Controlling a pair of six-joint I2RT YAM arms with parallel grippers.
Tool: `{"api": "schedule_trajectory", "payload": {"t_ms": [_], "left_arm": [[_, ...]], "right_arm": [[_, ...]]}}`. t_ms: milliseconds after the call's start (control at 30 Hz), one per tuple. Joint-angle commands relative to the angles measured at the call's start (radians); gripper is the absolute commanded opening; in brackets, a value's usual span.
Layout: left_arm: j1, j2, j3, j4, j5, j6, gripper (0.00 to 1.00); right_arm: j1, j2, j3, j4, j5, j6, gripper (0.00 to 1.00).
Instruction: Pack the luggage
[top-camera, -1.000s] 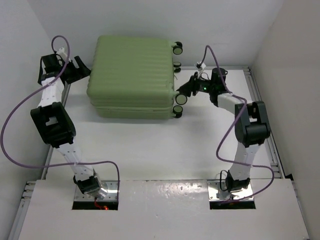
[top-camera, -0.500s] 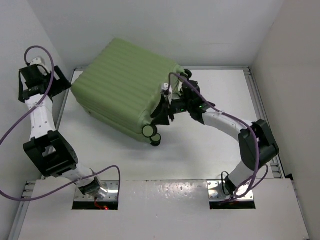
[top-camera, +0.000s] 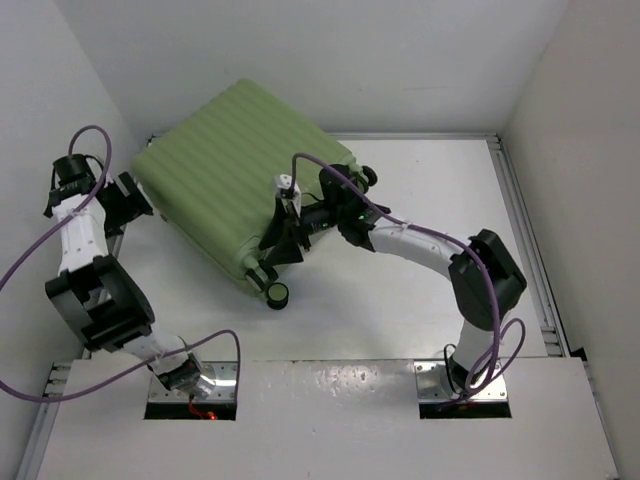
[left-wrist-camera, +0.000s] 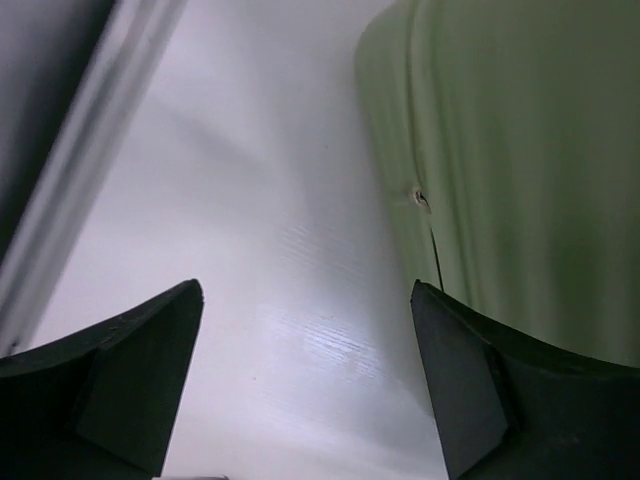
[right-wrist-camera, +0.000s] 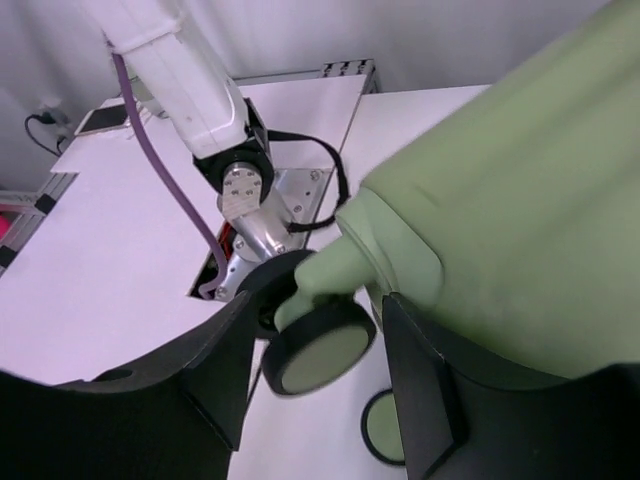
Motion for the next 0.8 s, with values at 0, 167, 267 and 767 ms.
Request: {"api": "schedule_trajectory", "payload": {"t_ms": [0,167,267,767], "left_arm": [[-0.019,0.135,0.025,0.028,0.053,-0.041,0.88],[-0.121,0.373,0.209,0.067,0.238,-0.079,0.82],[-0.223,0.508,0.449,0.076,0.229,-0.107,0.79],[-0.379,0.729,0.878,0.185,0.084,-0.107,0.99]], "right_arm": [[-0.084,-0.08,-0.032,0.106,0.073,0.024,0.54],[-0.157,-0.181,-0.148,-0.019,0.117,-0.051,0.56],[-0.202,-0.229,-0.191,-0.06,0.148,-0.062,0.57],[-0.299,-0.302,-0.239,-0.201,0.281,-0.102,0.57]]}}
